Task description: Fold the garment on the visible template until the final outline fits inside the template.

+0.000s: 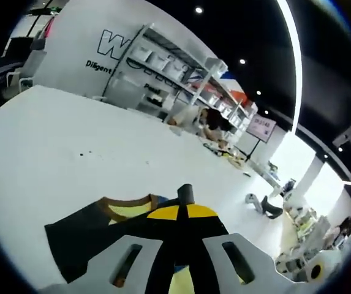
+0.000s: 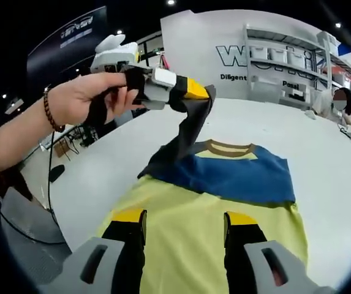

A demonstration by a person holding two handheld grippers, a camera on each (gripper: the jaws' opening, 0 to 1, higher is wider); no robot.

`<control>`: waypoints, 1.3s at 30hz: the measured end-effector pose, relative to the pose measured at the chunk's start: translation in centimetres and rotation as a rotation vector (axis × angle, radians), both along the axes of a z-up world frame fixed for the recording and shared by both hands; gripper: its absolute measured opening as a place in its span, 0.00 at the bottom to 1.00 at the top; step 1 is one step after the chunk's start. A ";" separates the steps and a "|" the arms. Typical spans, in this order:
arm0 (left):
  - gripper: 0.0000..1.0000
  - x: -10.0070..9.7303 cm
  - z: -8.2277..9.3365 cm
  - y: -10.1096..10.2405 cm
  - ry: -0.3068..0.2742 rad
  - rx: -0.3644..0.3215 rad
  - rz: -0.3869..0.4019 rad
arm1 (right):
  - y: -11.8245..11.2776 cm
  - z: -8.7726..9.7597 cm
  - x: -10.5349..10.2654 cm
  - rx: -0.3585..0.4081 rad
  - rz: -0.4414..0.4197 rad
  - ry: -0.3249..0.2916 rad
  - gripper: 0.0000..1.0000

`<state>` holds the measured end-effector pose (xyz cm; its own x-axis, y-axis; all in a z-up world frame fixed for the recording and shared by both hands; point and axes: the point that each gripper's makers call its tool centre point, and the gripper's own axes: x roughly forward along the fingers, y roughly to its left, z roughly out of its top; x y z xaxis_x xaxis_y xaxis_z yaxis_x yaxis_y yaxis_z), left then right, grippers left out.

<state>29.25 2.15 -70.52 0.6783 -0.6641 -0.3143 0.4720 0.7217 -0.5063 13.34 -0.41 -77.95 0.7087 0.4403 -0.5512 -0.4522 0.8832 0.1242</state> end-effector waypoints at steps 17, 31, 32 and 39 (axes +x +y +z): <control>0.00 1.9 -5.9 -3.5 0.046 0.052 -0.034 | -1.8 -0.4 -0.1 -0.023 -0.027 0.009 0.48; 0.00 2.4 -10.2 -5.1 0.089 0.103 -0.039 | -4.3 0.0 -0.2 -0.039 -0.078 0.003 0.48; 0.00 2.4 -10.4 -5.2 0.076 0.120 -0.047 | -4.4 0.0 -0.2 -0.040 -0.079 0.003 0.48; 0.00 2.4 -12.1 -6.0 0.119 0.111 -0.039 | -5.0 -0.1 -0.4 -0.045 -0.085 0.013 0.48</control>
